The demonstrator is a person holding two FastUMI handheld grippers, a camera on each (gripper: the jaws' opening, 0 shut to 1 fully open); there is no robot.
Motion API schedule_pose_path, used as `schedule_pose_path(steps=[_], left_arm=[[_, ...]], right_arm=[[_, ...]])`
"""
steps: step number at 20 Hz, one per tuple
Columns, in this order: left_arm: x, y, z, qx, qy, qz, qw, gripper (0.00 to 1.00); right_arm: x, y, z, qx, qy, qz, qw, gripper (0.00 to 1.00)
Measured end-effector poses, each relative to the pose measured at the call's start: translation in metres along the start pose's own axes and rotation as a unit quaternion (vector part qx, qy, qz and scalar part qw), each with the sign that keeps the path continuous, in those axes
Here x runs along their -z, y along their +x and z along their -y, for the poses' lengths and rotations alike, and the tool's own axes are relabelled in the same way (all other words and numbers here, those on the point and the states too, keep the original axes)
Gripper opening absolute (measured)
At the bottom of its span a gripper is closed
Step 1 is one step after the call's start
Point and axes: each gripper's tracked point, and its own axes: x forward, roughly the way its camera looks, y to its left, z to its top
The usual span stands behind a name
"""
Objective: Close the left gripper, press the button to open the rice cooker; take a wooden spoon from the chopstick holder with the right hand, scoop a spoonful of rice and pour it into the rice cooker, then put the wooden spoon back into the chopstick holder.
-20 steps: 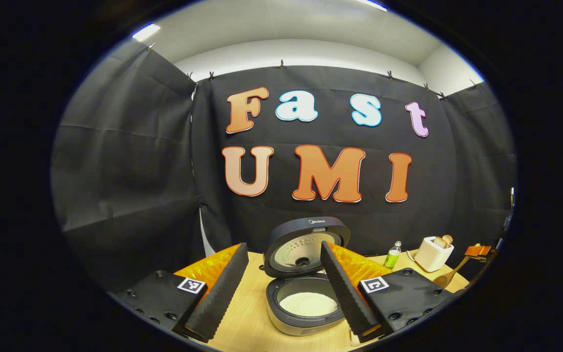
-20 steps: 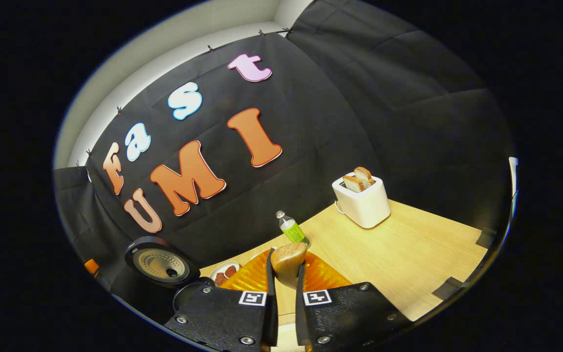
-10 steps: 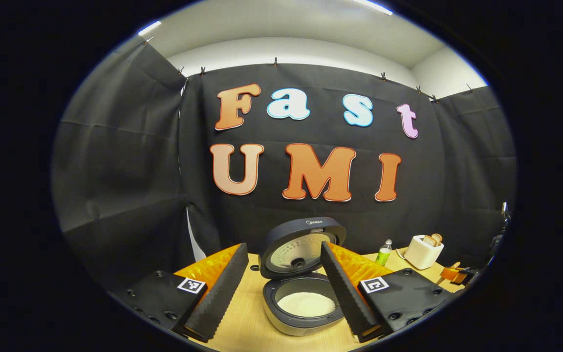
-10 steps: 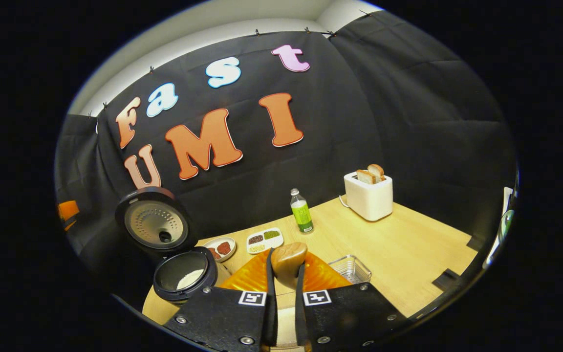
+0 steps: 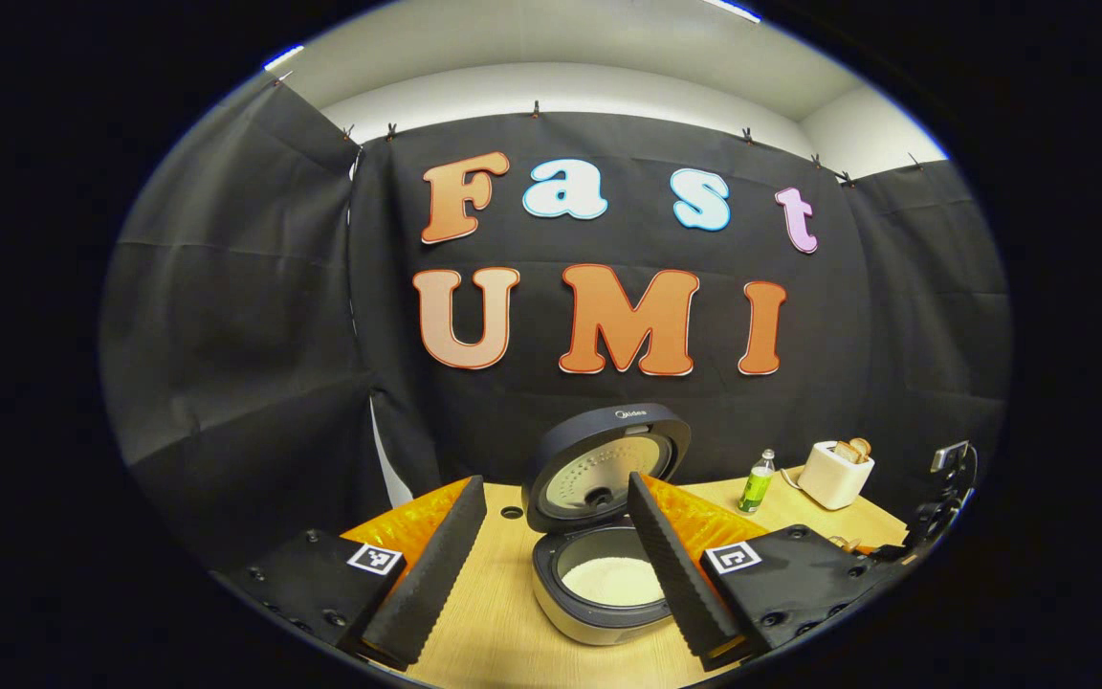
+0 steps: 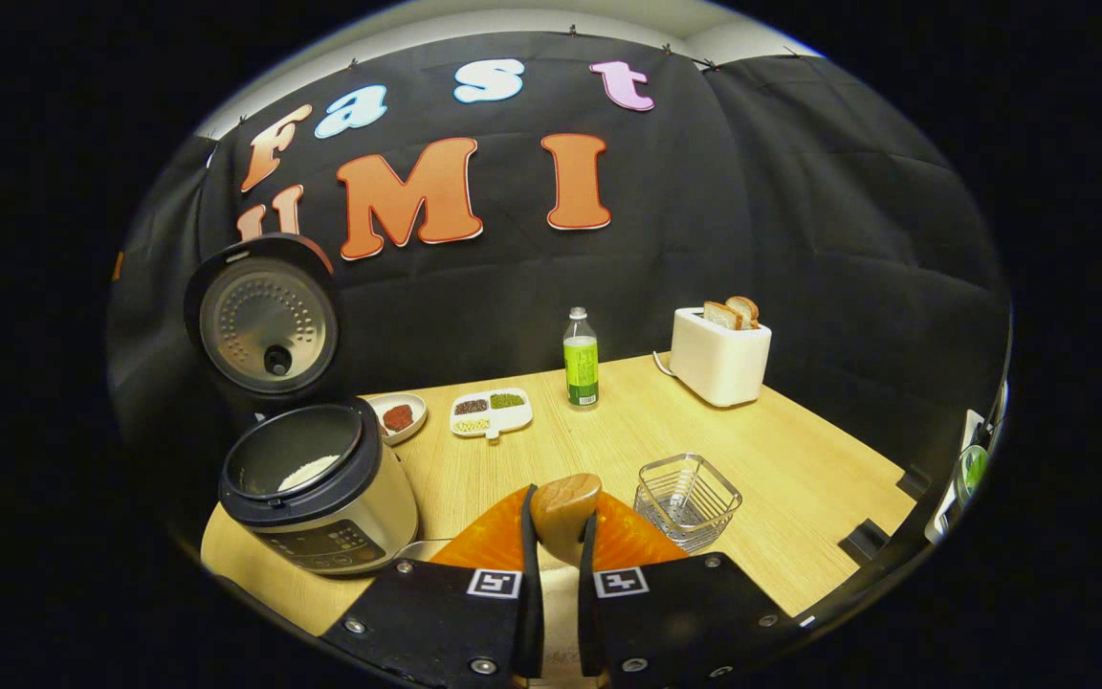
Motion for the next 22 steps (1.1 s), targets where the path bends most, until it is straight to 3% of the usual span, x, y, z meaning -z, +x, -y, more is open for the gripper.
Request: schedule_pose_path(steps=[8, 12, 18, 22], left_arm=[[0.009, -0.009, -0.016, -0.017, -0.003, -0.011, 1.0, 0.98], [0.017, -0.009, -0.023, -0.024, -0.009, -0.02, 0.999, 0.98], [0.021, -0.012, -0.03, -0.029, -0.017, -0.025, 0.999, 0.97], [0.024, -0.011, -0.033, -0.031, -0.024, -0.028, 0.999, 0.97]], right_arm=[[0.004, 0.009, -0.009, 0.009, 0.049, 0.007, 0.999, 0.13], [0.007, 0.009, -0.028, -0.019, 0.105, 0.0, 0.994, 0.13], [0.013, 0.011, -0.048, -0.074, 0.207, -0.023, 0.975, 0.13], [0.019, 0.012, -0.04, -0.086, 0.288, -0.047, 0.952, 0.13]])
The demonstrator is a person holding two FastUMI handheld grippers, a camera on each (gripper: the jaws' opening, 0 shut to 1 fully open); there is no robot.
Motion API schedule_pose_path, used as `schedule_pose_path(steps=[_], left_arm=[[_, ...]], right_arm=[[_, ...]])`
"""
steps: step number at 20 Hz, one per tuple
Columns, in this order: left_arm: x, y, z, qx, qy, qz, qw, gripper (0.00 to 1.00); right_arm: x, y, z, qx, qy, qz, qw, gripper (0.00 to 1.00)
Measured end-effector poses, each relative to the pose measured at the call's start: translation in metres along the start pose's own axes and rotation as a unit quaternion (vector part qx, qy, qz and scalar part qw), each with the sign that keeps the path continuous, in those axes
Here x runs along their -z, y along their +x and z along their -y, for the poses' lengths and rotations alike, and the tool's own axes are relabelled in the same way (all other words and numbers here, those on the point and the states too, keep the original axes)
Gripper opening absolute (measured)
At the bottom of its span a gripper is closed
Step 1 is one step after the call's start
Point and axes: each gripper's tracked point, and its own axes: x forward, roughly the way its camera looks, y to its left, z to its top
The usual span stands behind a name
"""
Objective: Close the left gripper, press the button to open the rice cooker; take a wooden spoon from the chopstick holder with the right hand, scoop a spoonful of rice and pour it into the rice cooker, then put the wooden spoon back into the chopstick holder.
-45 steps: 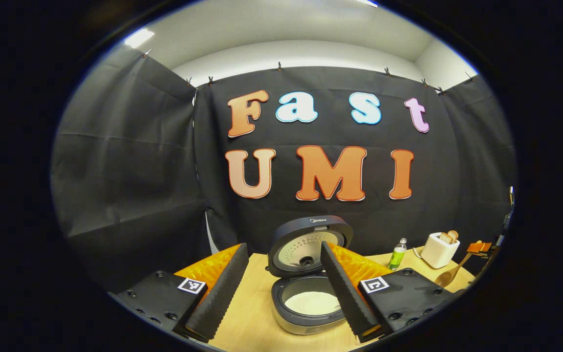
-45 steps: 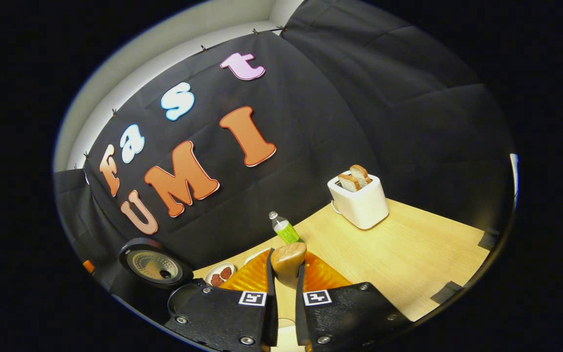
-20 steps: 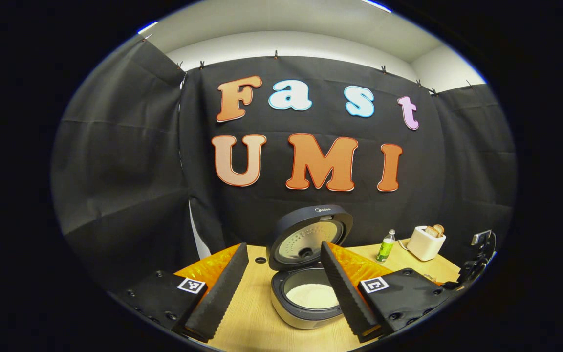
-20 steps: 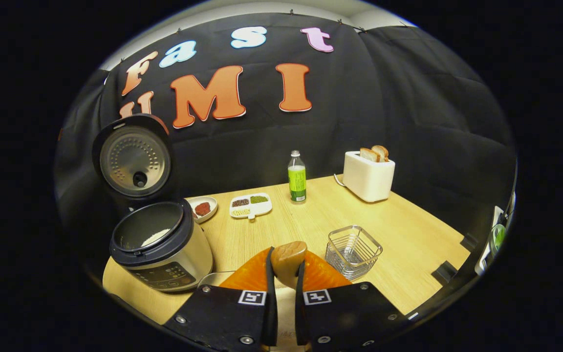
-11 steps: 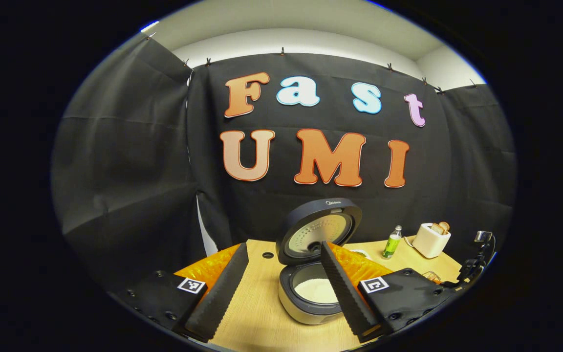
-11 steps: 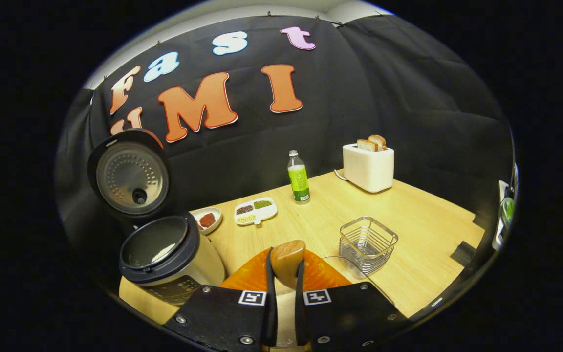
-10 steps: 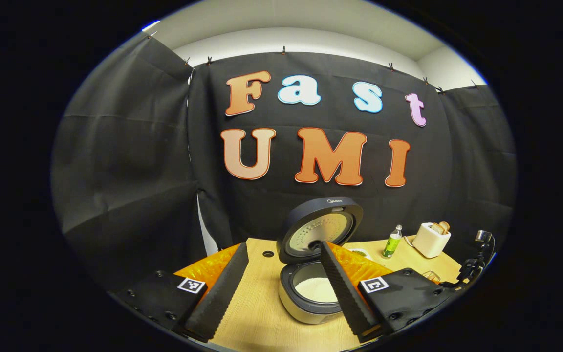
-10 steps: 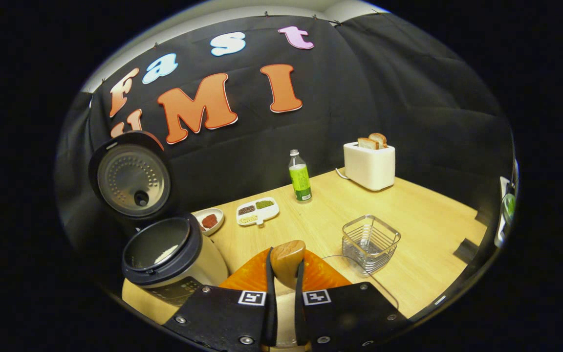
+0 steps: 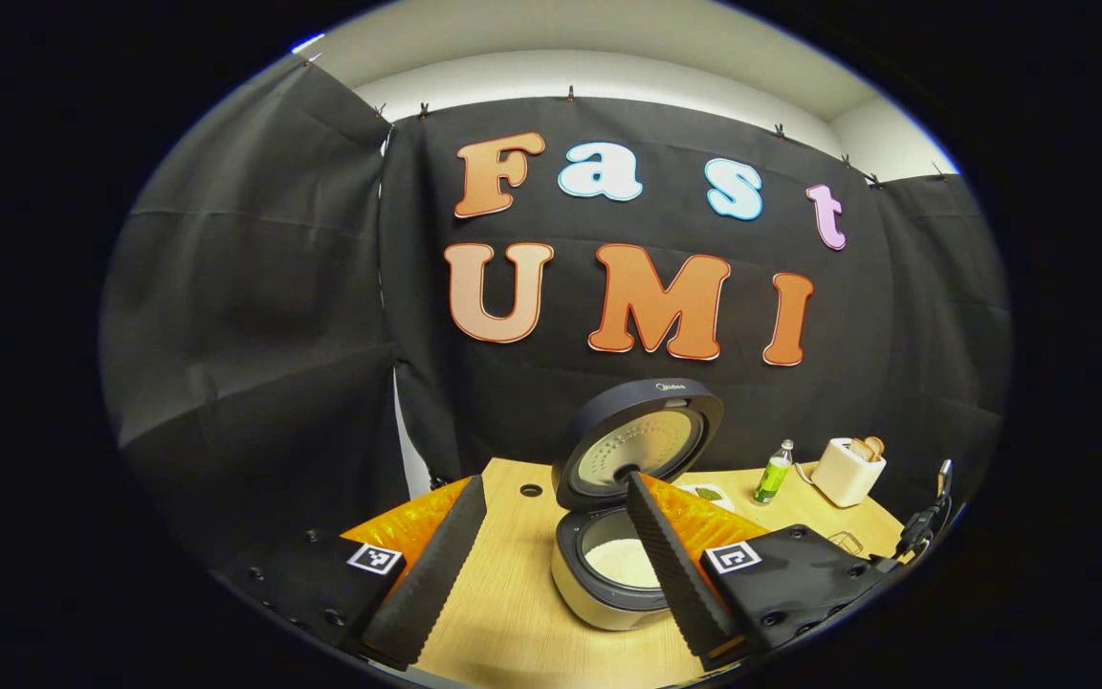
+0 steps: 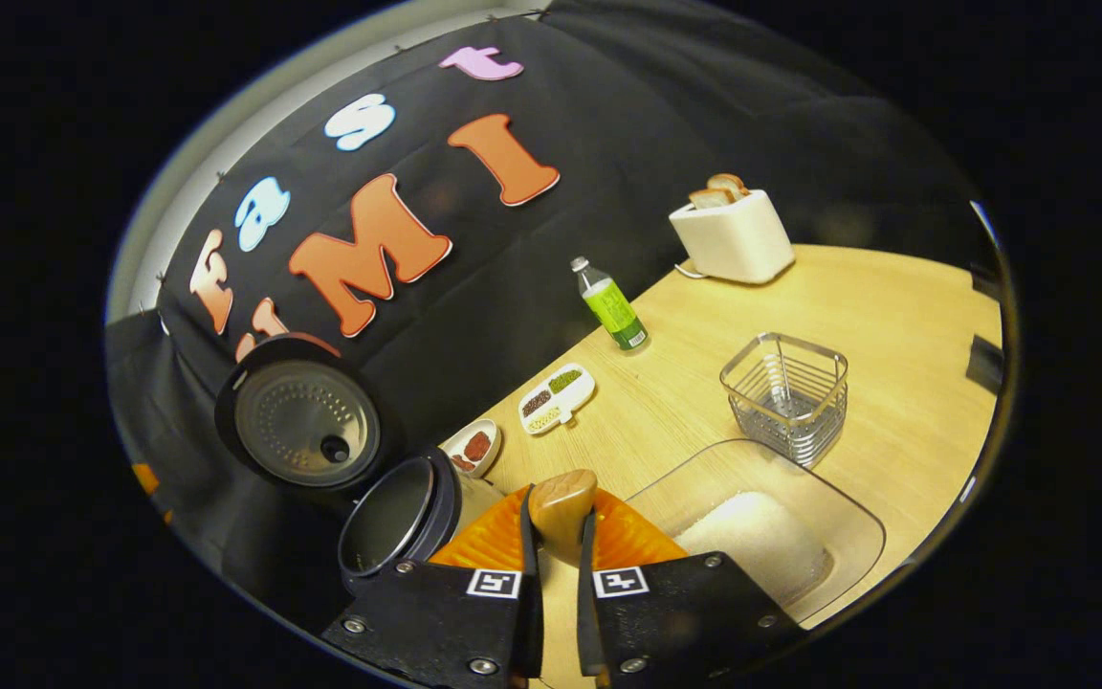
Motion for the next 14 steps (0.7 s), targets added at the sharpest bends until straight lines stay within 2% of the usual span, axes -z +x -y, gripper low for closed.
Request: schedule_pose_path(steps=[5, 9, 10, 14], left_arm=[[0.003, 0.003, 0.004, 0.006, -0.009, -0.006, 1.0, 0.97], [0.0, 0.003, 0.009, 0.011, -0.008, -0.005, 1.0, 0.97], [0.0, 0.003, 0.01, 0.011, -0.008, -0.004, 1.0, 0.99], [-0.001, 0.001, 0.016, 0.018, -0.008, -0.002, 1.0, 0.97]], right_arm=[[0.006, 0.003, 0.013, -0.013, 0.114, -0.03, 0.993, 0.13], [0.002, 0.002, 0.027, -0.022, 0.216, -0.045, 0.975, 0.13], [-0.002, 0.0, 0.03, -0.026, 0.236, -0.044, 0.97, 0.13], [-0.013, -0.009, 0.038, -0.038, 0.297, -0.041, 0.953, 0.13]])
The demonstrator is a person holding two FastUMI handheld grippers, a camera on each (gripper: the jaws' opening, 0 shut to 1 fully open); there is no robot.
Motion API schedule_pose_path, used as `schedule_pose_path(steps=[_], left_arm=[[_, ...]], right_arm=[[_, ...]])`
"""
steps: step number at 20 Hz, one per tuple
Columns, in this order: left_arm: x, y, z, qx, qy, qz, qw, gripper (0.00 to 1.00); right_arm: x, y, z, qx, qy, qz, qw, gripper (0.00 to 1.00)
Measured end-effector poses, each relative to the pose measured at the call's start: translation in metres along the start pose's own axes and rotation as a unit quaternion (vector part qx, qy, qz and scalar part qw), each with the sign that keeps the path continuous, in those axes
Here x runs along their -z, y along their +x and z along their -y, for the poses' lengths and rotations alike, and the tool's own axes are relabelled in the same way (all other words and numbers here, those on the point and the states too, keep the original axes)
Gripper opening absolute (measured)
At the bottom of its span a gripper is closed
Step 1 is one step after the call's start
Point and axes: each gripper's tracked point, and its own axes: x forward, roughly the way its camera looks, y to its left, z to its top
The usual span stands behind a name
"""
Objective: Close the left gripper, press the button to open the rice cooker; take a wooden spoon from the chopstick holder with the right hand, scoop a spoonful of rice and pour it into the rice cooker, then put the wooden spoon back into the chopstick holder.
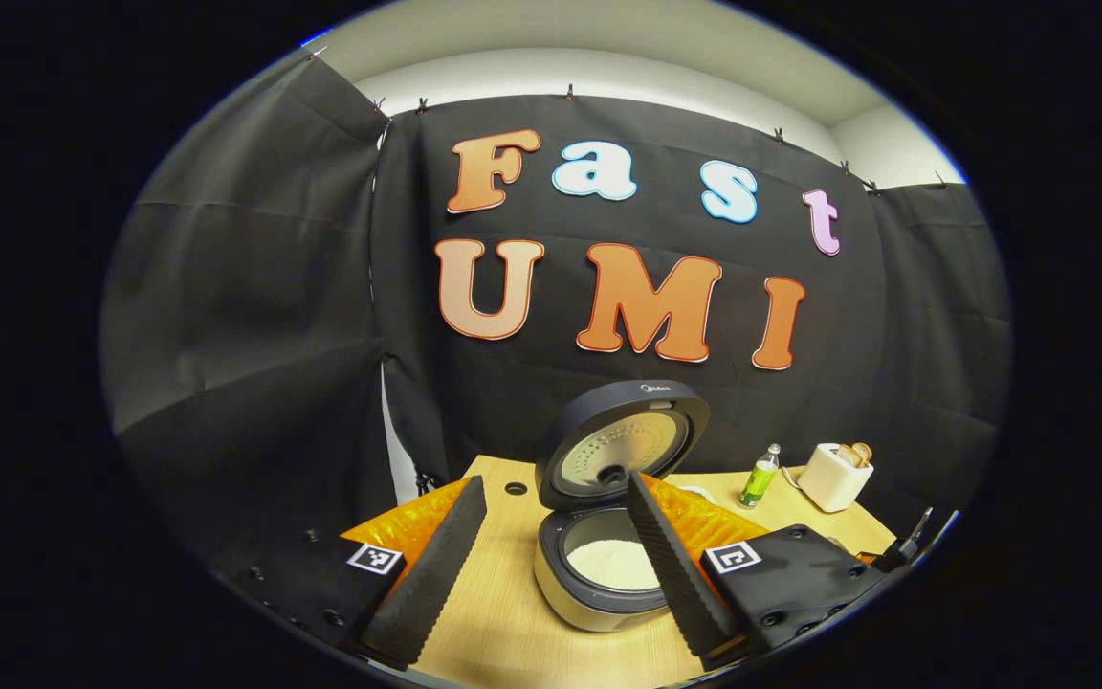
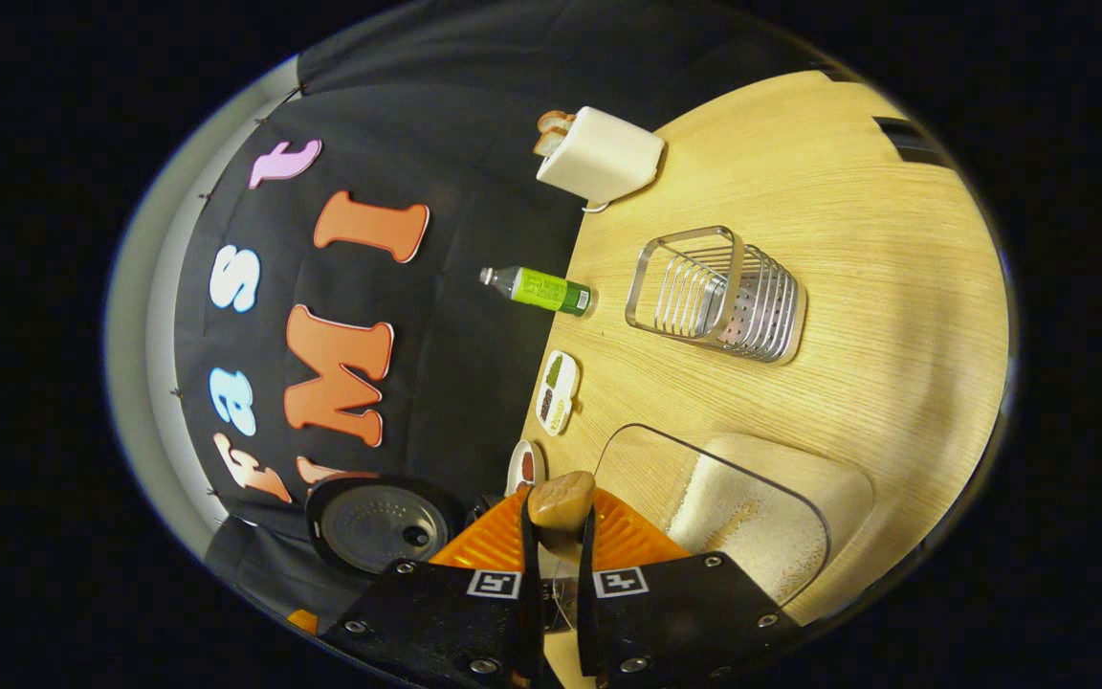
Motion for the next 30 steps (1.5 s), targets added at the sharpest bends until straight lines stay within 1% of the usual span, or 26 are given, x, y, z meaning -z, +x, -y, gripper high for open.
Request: schedule_pose_path(steps=[8, 15, 18, 23, 30], left_arm=[[-0.005, 0.0, 0.008, 0.01, -0.001, 0.007, 1.0, 0.97], [-0.006, 0.002, 0.008, 0.01, 0.008, 0.013, 1.0, 0.98], [-0.005, 0.002, 0.007, 0.01, 0.003, 0.013, 1.0, 0.97], [-0.003, 0.003, -0.003, 0.0, 0.0, 0.015, 1.0, 0.98], [0.0, -0.002, -0.024, -0.017, -0.003, 0.017, 1.0, 0.98]], right_arm=[[-0.025, -0.025, -0.005, -0.021, 0.073, 0.01, 0.997, 0.13], [-0.051, -0.048, -0.02, -0.034, 0.102, 0.026, 0.994, 0.13], [-0.058, -0.054, -0.036, -0.042, 0.11, 0.029, 0.993, 0.13], [-0.064, -0.06, -0.072, -0.061, 0.105, 0.029, 0.992, 0.13], [-0.052, -0.048, -0.13, -0.086, 0.094, 0.012, 0.992, 0.13]])
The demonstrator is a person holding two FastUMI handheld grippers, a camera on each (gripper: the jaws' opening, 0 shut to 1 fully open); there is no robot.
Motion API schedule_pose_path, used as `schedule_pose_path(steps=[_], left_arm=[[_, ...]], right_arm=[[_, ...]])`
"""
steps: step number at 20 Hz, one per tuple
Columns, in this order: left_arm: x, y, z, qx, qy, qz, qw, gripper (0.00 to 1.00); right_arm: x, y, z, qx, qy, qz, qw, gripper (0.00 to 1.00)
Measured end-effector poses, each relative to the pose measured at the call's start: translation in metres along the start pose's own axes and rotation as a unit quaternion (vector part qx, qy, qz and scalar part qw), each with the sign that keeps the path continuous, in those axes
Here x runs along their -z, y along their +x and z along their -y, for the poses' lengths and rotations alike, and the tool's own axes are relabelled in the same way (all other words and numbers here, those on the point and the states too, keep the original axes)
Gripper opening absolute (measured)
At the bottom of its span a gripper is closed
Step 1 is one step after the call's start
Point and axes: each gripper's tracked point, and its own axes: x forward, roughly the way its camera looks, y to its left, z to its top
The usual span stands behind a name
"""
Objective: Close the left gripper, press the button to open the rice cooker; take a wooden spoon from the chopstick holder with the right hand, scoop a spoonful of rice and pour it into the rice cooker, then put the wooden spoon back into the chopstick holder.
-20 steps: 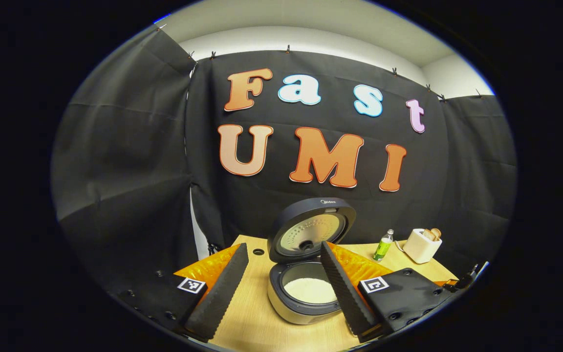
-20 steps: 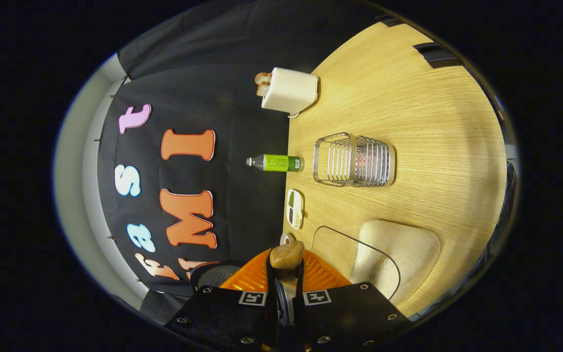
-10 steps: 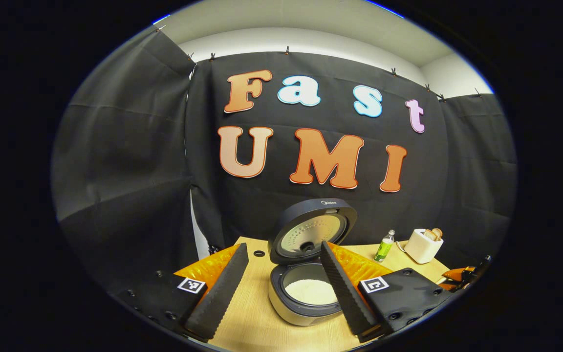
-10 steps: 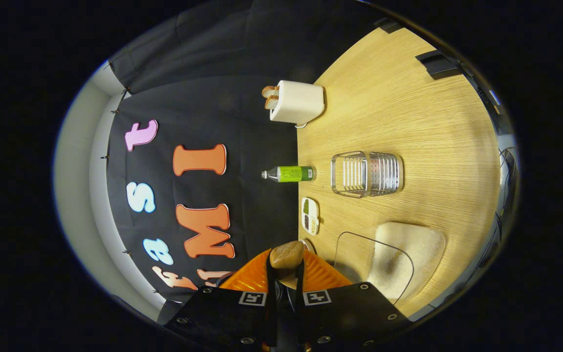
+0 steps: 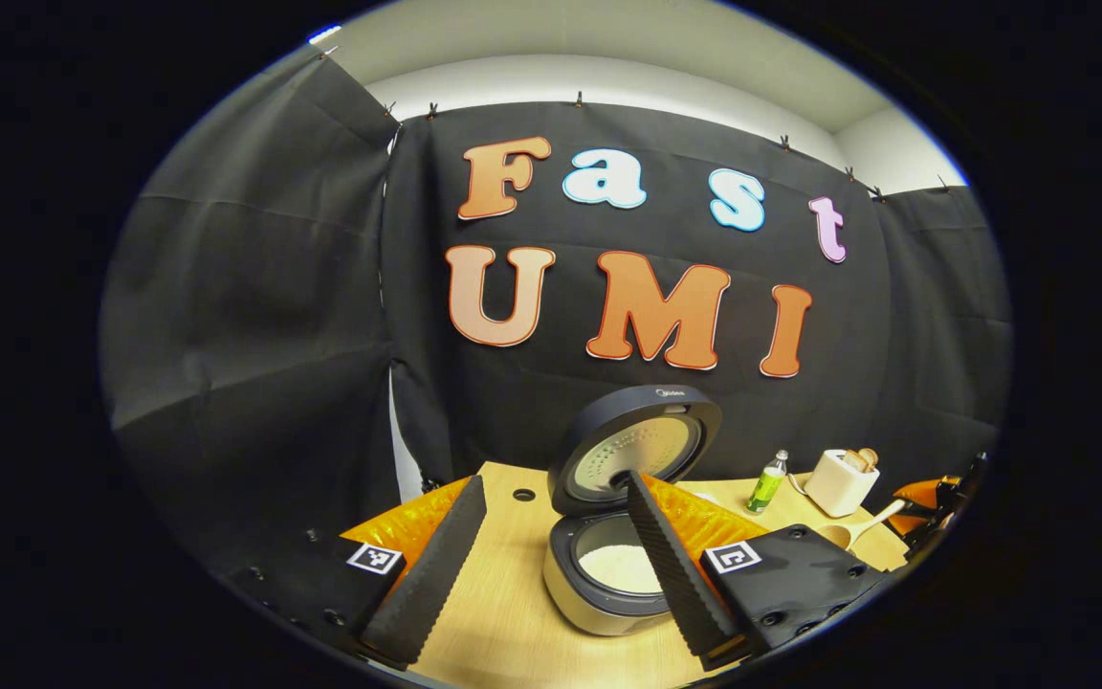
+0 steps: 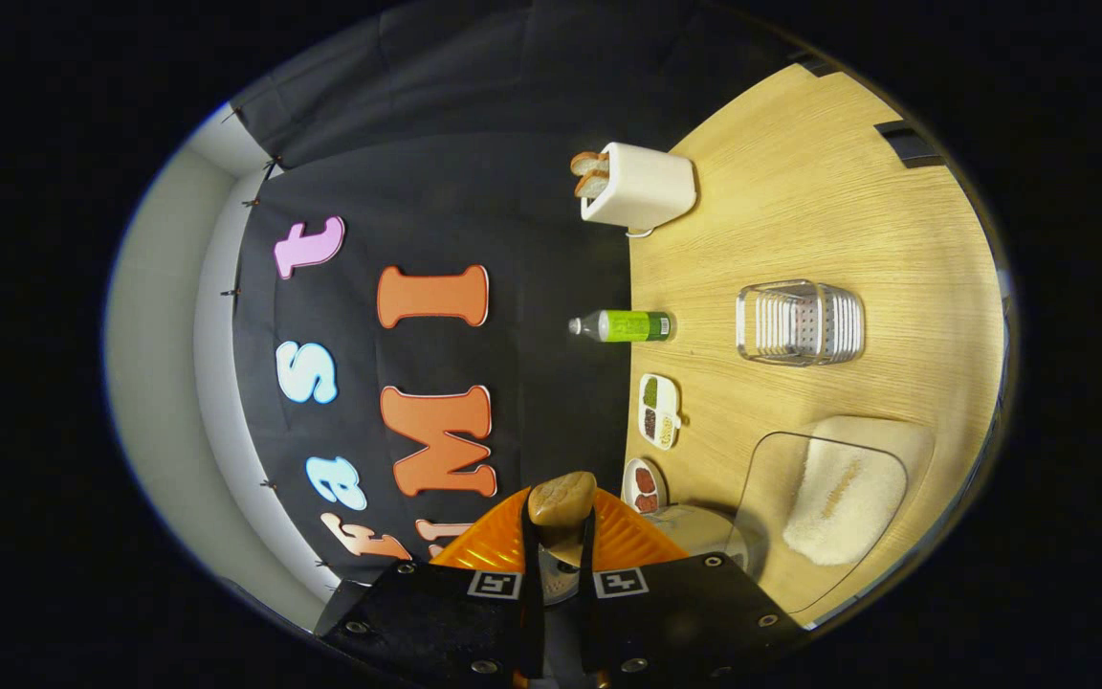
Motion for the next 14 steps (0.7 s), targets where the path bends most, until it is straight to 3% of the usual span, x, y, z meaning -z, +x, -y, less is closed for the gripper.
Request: schedule_pose_path(steps=[7, 14], left_arm=[[0.0, -0.006, -0.021, -0.019, 0.002, 0.004, 1.0, 0.98], [0.003, -0.008, -0.035, -0.028, -0.003, 0.003, 1.0, 0.98]], right_arm=[[0.036, 0.037, -0.046, -0.022, -0.009, -0.035, 0.999, 0.13], [0.066, 0.077, -0.077, -0.025, -0.06, -0.045, 0.997, 0.13]])
